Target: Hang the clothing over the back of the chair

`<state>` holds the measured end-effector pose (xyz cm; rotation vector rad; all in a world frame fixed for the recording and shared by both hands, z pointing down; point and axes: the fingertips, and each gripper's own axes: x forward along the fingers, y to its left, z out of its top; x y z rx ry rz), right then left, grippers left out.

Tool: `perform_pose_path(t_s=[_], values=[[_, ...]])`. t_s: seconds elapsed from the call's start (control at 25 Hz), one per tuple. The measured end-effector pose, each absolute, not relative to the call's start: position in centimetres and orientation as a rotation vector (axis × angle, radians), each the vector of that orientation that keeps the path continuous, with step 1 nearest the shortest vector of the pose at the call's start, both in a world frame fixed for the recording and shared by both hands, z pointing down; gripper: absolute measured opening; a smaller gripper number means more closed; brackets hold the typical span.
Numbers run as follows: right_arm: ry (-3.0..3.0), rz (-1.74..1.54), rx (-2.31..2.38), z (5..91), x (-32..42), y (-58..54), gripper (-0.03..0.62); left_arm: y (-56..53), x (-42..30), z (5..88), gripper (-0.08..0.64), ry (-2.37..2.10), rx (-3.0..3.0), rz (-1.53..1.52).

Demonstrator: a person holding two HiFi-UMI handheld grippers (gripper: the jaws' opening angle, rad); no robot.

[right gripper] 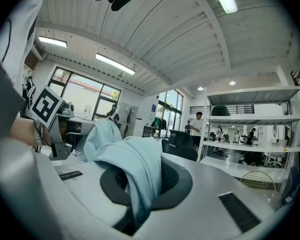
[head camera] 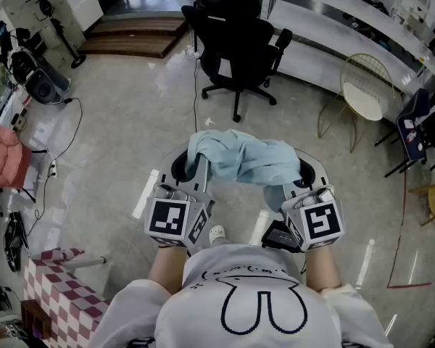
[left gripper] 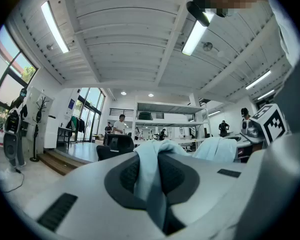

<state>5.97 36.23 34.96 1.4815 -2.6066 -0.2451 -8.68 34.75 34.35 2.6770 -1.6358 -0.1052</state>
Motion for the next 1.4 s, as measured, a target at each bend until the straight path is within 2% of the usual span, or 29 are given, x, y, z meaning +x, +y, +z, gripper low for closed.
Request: perform_pose_path(t_s=[0.28,0.84,1.4], values=[[-2.610,-0.239,1.485,35.0,4.5,35.4,0.008,34.3,-8.5,35.1,0.028,-1.606,2.729,-0.028],[-2.597,-0.268,1.540,34.7,-0.4,30.1,0.008,28.6,-13.4,35.0,0.028,-1.538,2.778,-0.039],[-2.594,-0.309,1.520,35.7,-0.9,21.4,0.008,19.8,-14.1,35.7,0.028,-1.556,2.777,-0.068]])
